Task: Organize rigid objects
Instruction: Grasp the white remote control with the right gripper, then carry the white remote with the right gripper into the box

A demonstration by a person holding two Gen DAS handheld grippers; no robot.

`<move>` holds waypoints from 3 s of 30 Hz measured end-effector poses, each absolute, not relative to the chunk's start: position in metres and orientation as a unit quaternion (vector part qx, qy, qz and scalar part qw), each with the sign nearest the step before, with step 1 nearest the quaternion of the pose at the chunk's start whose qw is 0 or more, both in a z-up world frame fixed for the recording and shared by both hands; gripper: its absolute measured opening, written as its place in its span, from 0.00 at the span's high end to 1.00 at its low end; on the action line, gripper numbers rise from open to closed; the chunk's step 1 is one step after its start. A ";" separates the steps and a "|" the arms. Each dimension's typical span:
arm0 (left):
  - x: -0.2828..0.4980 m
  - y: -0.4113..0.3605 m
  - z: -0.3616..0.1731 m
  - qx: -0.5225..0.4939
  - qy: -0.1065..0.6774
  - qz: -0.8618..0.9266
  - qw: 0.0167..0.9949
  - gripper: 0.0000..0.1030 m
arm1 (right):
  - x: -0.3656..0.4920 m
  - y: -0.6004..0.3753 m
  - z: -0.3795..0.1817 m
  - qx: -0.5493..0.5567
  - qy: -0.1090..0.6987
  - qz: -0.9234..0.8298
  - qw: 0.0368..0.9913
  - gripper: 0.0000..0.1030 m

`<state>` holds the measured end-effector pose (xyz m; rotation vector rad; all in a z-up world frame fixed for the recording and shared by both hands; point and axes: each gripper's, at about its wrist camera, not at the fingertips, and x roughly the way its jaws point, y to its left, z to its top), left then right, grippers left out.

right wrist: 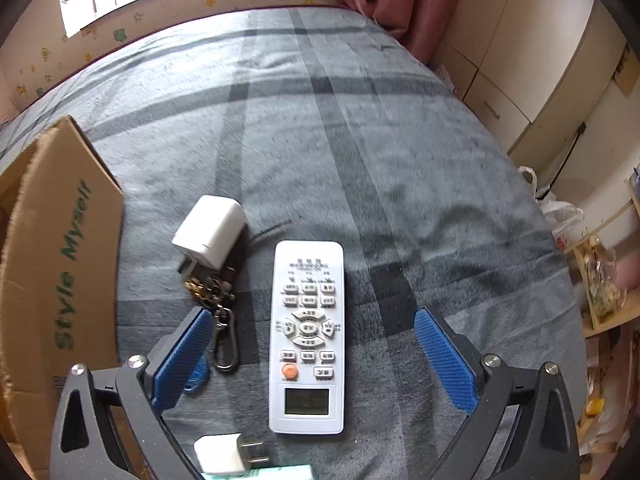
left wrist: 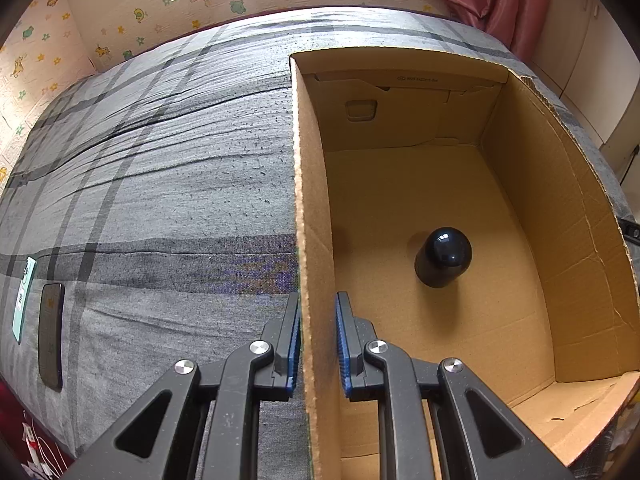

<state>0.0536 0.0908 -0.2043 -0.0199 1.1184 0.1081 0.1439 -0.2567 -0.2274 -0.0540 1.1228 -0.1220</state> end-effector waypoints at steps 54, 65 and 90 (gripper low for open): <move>0.054 0.088 -0.203 -0.007 0.528 0.056 0.847 0.83 | 0.135 -0.264 -0.210 0.033 0.523 -0.030 0.851 0.52; 0.054 0.089 -0.203 -0.010 0.529 0.055 0.847 0.83 | 0.132 -0.227 -0.153 -0.001 0.494 -0.002 0.870 0.52; 0.053 0.090 -0.203 -0.008 0.529 0.052 0.847 0.83 | 0.099 -0.098 -0.099 -0.076 0.473 0.116 0.870 0.52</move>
